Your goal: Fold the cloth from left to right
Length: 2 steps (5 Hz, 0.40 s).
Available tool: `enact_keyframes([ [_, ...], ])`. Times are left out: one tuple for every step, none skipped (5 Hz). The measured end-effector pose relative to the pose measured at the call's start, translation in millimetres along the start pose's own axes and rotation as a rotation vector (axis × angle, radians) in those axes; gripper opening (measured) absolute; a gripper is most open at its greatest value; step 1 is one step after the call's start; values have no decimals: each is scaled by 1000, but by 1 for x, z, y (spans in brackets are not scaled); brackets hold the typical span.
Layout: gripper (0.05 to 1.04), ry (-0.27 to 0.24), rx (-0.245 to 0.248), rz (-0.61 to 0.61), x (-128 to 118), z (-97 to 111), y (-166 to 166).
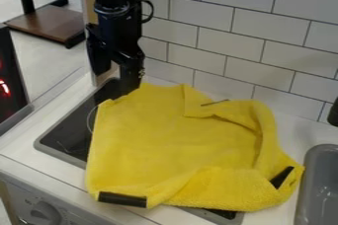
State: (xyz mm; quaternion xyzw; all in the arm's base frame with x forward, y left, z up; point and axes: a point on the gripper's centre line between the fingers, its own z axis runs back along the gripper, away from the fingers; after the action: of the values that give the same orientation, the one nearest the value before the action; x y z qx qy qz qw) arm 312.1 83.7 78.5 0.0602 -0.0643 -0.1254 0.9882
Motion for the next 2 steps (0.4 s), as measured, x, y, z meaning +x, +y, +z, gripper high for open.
enact_keyframes([
  [1000,25,4,40,9,-18,13],
  [1000,43,-26,67,13,-36,19],
])
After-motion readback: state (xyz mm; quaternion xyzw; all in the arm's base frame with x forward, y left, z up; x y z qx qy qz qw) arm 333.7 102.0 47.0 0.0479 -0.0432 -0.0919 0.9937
